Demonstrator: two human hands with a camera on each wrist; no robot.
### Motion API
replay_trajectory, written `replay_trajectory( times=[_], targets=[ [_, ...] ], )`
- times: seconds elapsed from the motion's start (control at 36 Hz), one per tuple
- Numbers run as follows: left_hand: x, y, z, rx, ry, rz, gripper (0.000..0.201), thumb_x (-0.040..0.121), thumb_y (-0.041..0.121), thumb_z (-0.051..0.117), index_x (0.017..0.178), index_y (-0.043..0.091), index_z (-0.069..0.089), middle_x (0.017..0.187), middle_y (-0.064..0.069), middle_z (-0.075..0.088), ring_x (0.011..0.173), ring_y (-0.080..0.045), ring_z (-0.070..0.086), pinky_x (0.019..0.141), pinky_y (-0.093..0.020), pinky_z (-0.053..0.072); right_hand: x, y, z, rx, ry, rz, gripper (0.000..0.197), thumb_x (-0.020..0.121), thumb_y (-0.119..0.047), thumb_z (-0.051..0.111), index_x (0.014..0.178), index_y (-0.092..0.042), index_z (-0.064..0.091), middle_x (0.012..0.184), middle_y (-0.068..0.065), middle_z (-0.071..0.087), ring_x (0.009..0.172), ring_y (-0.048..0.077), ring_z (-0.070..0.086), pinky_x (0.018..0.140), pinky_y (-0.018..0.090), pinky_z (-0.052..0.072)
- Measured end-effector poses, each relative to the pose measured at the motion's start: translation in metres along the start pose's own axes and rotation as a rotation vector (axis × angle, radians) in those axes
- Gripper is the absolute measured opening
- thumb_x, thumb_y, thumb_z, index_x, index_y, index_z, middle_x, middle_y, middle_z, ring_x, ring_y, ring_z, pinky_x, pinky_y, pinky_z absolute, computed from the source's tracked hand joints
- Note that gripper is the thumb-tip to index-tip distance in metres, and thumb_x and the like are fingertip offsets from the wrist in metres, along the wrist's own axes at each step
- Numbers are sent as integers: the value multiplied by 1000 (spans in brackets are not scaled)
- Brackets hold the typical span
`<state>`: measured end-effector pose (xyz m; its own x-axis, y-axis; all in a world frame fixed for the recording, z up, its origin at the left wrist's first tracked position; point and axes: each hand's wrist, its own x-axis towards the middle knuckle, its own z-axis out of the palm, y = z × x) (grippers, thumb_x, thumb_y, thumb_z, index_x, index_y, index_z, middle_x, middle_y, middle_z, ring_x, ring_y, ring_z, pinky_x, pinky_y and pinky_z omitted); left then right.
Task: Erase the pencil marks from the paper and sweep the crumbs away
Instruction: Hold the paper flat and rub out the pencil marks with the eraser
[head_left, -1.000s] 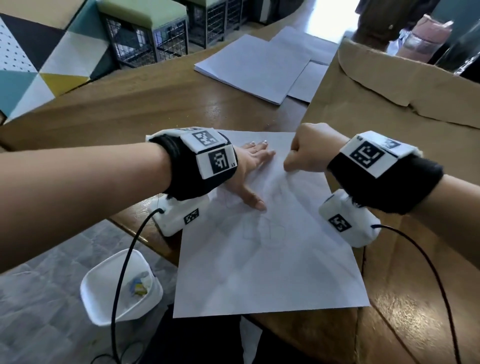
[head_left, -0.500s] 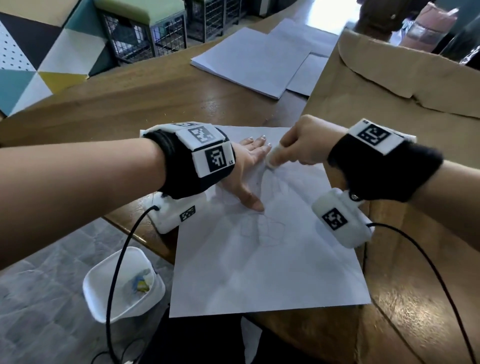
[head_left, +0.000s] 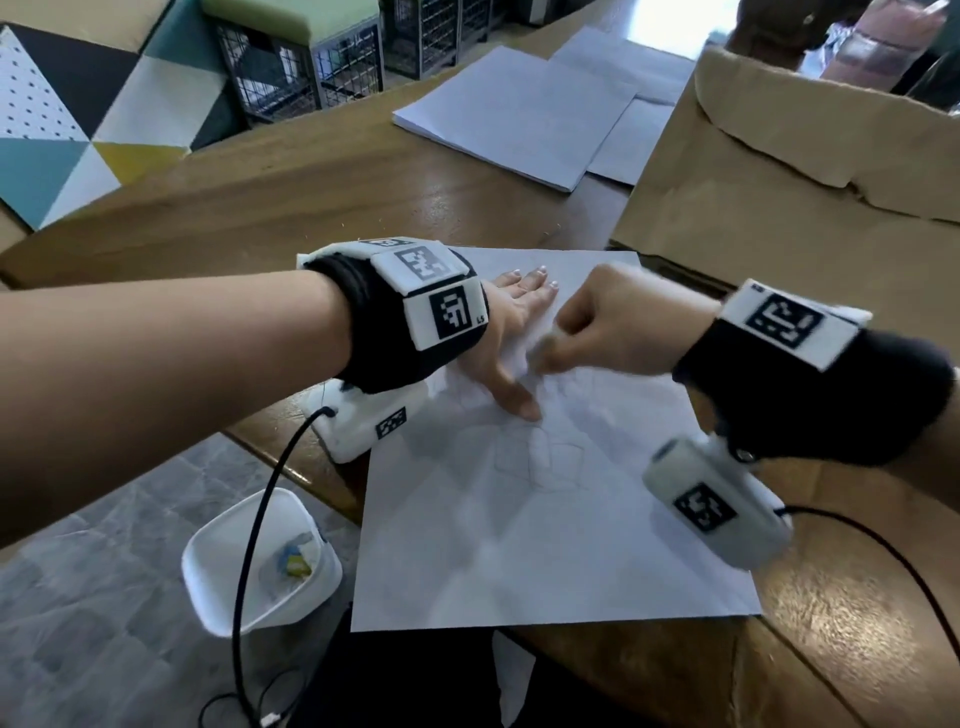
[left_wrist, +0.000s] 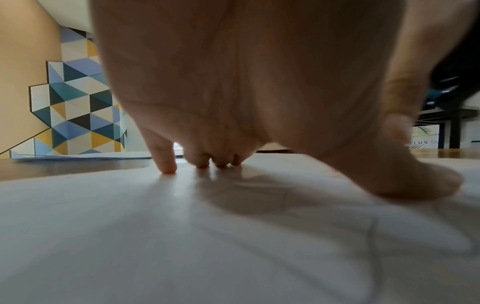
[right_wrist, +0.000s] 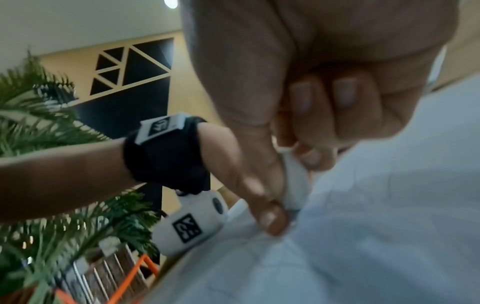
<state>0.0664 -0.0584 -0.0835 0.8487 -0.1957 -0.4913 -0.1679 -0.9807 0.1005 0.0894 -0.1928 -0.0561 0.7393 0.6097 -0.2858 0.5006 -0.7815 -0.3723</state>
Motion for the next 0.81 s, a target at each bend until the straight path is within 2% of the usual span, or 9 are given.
replay_trajectory(
  times=[0.08,0.25,0.31,0.42,0.47,0.58,0.69,0.75,0.81],
  targets=[
    [2,1,1,5,-2,-5,130,67,66,65,148,9,-20,156,-7,-23,146,-21,-14,118,-32,-2,-6,0,1,-18,-89,-11,42,73,-32,74,45,-12,51,42,-4,28,38,14,28,37,18,21],
    [-3,1,-1,2,-1,-13,127,67,66,65,149,12,-17,157,-4,-21,147,-18,-13,119,-32,0,14,6,-14,26,80,60,44,73,-32,72,32,-26,56,29,-6,34,43,14,32,42,21,29],
    [-3,1,-1,-9,-5,-13,127,68,64,65,148,13,-18,157,-4,-22,146,-19,-14,118,-32,-2,3,7,-8,-31,78,-16,48,75,-32,70,33,-18,54,34,-3,37,44,15,36,40,18,30],
    [-2,3,0,0,-11,-26,127,69,63,66,148,11,-20,156,-4,-23,146,-19,-15,118,-30,-4,-19,10,-3,-116,-144,-101,33,74,-38,69,67,-6,68,61,6,47,59,13,40,62,33,47],
    [-3,4,-1,-1,-11,-24,125,70,61,67,148,14,-19,157,-3,-23,146,-19,-14,118,-32,-2,-16,9,-8,-118,-207,-73,30,70,-43,71,75,-14,74,65,3,51,64,15,44,66,33,48],
    [-5,5,-3,-2,-18,-17,123,70,61,67,149,17,-17,157,-5,-22,147,-21,-13,118,-35,0,6,7,-19,-5,-68,18,30,67,-41,75,48,-20,64,47,-5,39,50,14,35,49,25,34],
    [-6,6,-4,-7,-21,-25,124,69,61,67,149,18,-17,157,-4,-22,147,-21,-13,118,-35,-2,5,15,-13,72,41,32,35,70,-38,74,41,-23,63,37,-7,36,44,8,33,45,22,32],
    [-6,7,-4,-8,-18,-36,123,70,59,68,149,18,-17,157,-2,-22,147,-20,-13,118,-34,-2,-7,17,-5,36,-17,-19,29,72,-40,72,57,-15,71,51,4,49,55,9,40,54,25,40],
    [-6,7,-5,-1,-14,-37,122,71,57,68,149,17,-18,157,-2,-22,147,-19,-13,118,-32,-1,-17,19,-2,-9,-139,-43,39,71,-41,71,82,-4,71,67,11,53,65,15,41,63,30,42]
  ],
)
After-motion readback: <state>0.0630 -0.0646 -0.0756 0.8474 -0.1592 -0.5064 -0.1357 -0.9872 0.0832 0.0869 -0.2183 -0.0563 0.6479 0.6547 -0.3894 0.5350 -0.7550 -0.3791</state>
